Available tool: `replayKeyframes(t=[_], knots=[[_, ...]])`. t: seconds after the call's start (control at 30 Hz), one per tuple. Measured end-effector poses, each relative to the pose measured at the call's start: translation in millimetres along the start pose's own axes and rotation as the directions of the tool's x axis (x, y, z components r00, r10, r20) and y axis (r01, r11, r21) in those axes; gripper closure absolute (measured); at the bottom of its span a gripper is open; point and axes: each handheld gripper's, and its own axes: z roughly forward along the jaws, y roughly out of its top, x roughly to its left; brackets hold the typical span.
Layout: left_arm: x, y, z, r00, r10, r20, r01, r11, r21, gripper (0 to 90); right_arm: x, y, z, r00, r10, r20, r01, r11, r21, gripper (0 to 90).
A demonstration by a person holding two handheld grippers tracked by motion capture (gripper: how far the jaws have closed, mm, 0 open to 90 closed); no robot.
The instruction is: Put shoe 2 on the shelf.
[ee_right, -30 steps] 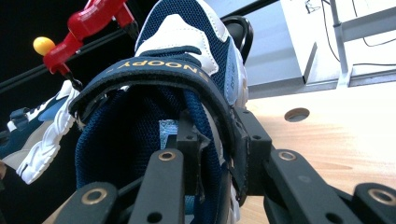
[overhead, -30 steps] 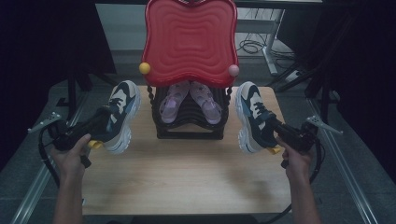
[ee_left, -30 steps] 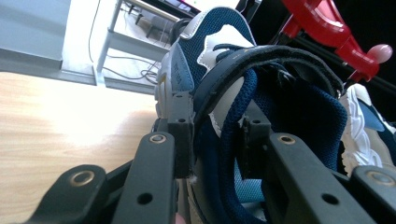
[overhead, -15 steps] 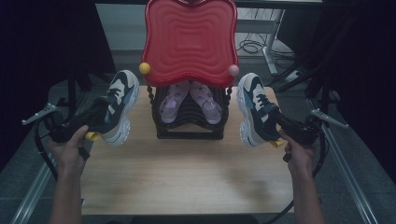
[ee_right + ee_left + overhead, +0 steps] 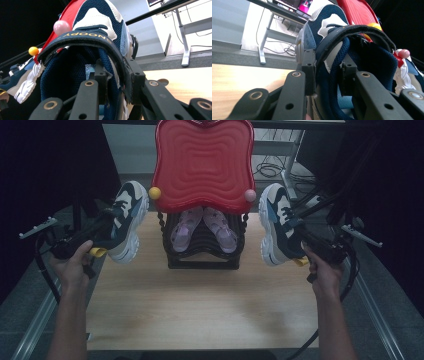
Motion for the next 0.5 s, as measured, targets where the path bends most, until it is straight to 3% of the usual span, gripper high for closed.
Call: replayKeyframes(t=[0.5], knots=[[-4.9, 24.7, 4.3, 1.0000, 0.002, -0.004, -0.002, 0.9987, -0.051, 72.0, 7.7, 27.5, 9.6, 0.9996, -0.021, 0.018, 0.022, 0.999, -0.035, 74.8]])
